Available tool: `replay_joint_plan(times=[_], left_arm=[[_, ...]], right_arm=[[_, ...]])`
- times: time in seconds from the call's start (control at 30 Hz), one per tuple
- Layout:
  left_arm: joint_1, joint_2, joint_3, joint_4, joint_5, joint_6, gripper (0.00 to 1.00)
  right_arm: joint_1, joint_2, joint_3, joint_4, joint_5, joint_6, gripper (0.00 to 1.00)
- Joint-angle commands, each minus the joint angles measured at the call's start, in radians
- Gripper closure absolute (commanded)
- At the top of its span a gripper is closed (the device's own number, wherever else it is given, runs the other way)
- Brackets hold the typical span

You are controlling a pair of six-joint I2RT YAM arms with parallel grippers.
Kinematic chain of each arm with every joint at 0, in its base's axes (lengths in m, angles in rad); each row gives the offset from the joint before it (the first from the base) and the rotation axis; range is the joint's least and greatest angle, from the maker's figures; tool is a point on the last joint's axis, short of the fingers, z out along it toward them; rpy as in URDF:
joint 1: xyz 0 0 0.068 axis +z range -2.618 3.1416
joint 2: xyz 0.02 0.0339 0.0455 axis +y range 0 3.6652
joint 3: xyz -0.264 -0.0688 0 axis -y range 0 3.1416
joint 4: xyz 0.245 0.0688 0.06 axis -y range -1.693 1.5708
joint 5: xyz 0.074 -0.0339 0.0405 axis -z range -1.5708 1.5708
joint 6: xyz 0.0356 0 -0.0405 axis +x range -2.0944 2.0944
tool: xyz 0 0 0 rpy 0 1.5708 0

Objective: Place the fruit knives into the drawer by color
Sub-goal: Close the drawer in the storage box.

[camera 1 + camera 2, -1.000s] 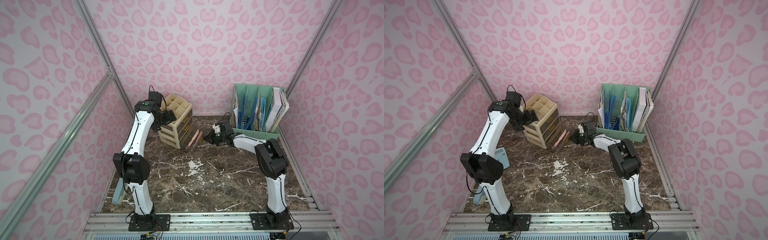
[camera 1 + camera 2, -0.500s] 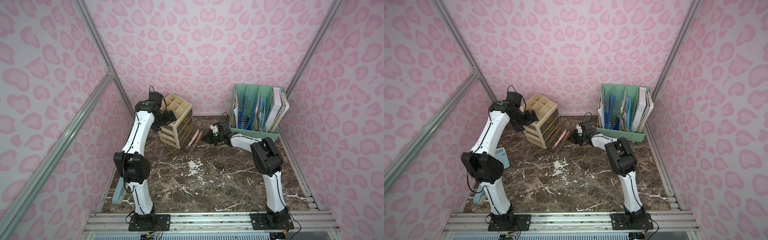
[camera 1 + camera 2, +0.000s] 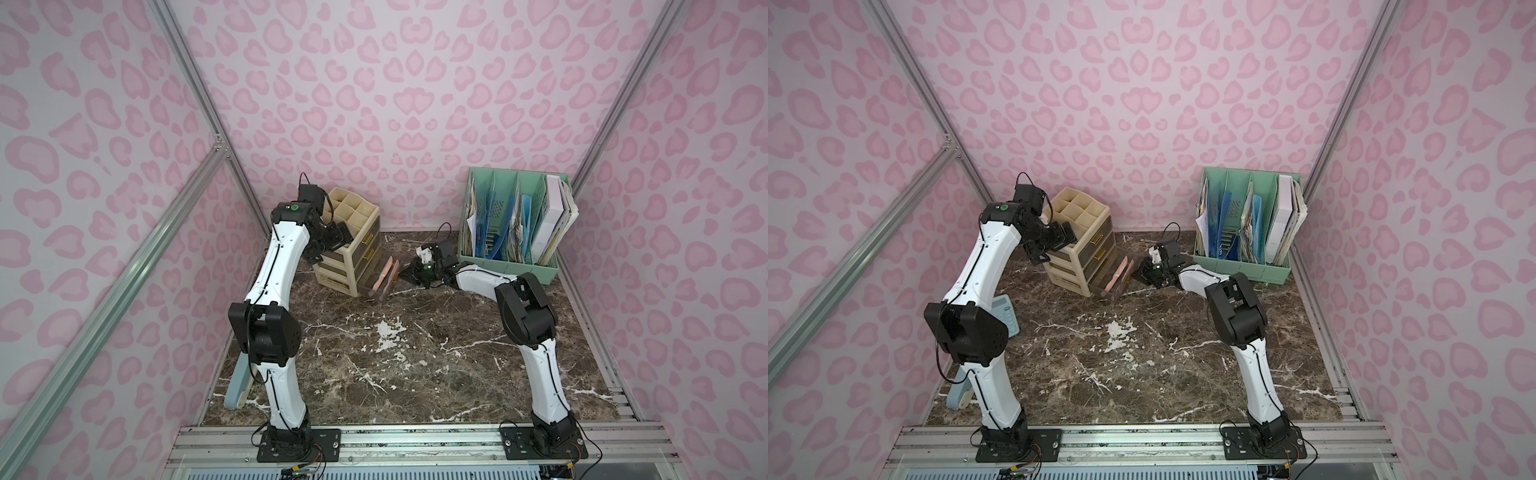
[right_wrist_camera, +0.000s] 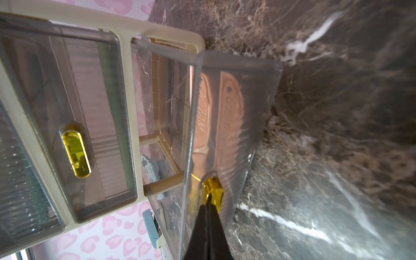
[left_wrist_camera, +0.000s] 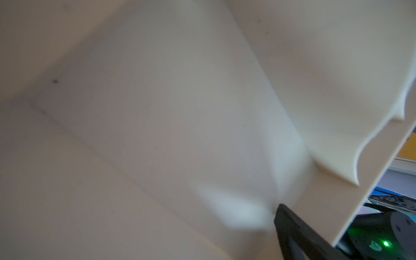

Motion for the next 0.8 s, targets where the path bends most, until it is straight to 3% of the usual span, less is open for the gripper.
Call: replay_joint_plan(times=[0.0, 0.43, 0.77], left_arm=[[-0.001, 0.008, 0.010, -0.005, 0.023, 0.021, 0.01], [0.003, 0.008, 0.013, -0.004, 0.035, 0.028, 0.03], [0.011, 0.007, 0.008, -0.003, 0.042, 0.023, 0.04]], right_arm=[[0.012, 0.011, 0.024, -0.021, -0.021, -0.014, 1.00], [0.033, 0.011, 0.067, 0.004, -0.028, -0.001, 1.00], [0.048, 0.097, 0.183, -0.035, -0.041, 0.000, 1.00]])
